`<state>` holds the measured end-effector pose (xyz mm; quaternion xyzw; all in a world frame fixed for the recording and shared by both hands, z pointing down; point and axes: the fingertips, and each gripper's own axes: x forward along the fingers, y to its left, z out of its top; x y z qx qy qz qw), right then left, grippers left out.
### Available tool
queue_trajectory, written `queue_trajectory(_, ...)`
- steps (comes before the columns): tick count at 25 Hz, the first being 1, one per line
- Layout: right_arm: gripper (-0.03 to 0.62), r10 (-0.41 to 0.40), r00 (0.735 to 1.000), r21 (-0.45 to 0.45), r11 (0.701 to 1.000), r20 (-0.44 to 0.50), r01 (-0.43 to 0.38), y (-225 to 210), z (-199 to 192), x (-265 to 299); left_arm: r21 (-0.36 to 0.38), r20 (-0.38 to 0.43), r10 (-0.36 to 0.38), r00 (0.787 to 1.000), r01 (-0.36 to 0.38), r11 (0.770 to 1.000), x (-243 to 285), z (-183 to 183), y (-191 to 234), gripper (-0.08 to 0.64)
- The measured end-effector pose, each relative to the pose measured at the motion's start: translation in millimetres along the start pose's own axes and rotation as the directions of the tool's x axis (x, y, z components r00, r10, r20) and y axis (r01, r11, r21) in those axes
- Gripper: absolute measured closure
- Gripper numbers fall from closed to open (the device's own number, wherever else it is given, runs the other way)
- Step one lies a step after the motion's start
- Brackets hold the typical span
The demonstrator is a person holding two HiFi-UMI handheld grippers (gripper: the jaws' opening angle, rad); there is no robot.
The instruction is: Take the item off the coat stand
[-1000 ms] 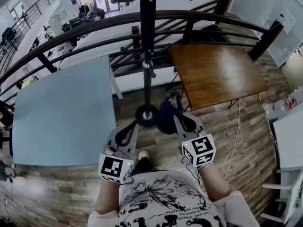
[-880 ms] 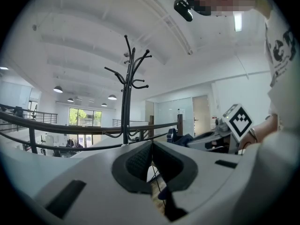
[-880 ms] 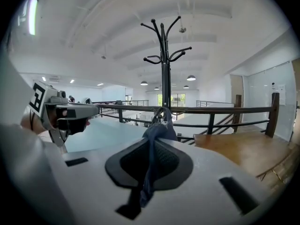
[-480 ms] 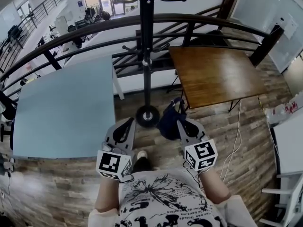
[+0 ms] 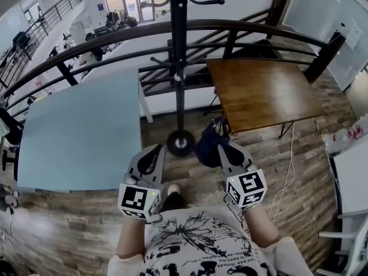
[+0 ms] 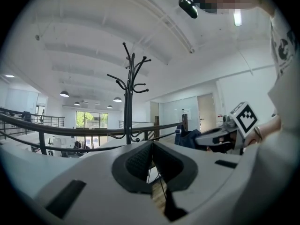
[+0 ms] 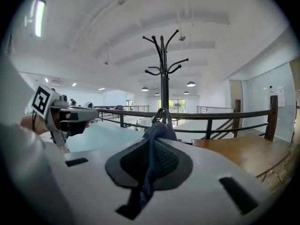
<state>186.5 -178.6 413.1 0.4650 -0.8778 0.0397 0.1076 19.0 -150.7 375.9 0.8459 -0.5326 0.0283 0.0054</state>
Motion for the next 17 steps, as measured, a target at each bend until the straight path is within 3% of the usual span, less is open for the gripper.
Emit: queue_trajectory(17,0.588,0.014,0.993,-0.009,1.000,0.116,-0.013,10.8,29.8,-7.4,-0.017,0.004,0.019,1.000,-0.019,1.000,-4.7,7.1,3.7,0.555)
